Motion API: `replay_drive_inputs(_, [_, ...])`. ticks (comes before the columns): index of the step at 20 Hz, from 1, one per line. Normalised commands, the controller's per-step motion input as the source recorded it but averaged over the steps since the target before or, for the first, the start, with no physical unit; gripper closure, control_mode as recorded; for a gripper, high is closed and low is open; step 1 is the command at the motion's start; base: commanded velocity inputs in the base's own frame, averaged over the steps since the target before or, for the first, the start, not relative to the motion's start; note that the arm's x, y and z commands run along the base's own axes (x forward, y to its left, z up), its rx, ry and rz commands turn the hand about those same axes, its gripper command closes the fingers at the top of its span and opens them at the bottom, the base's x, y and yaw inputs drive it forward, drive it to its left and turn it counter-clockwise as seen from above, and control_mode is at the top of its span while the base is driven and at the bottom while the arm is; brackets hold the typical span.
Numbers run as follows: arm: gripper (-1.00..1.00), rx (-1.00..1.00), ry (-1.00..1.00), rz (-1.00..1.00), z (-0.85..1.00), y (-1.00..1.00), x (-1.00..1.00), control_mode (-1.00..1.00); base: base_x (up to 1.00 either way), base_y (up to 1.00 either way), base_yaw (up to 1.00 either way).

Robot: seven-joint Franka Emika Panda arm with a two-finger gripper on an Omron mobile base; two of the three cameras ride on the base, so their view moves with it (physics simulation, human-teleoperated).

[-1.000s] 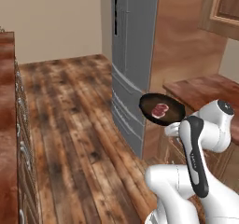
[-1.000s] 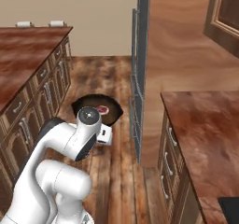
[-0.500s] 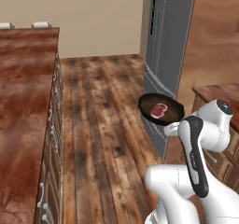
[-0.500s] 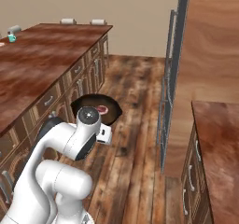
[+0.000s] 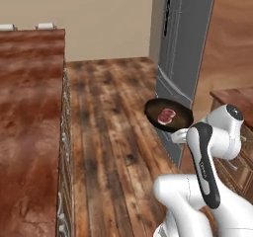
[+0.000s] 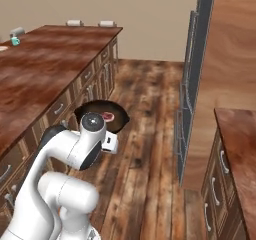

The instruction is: Pick up the pan with the steak in it and place it on the dining table. Then place the steak on the plate.

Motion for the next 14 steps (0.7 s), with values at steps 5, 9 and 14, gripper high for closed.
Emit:
replay_drive_inputs(5, [1.00,0.00,0.00,0.00,0.00,0.00,0.00,1.00,-0.02,0.58,-0.03])
replay_drive_inputs(9, [1.00,0.00,0.00,0.00,0.00,0.00,0.00,1.00,-0.06,0.39,0.00])
replay_drive_inputs(14, [1.00,0.00,0.00,0.00,0.00,0.00,0.00,1.00,0.72,0.26,-0.07])
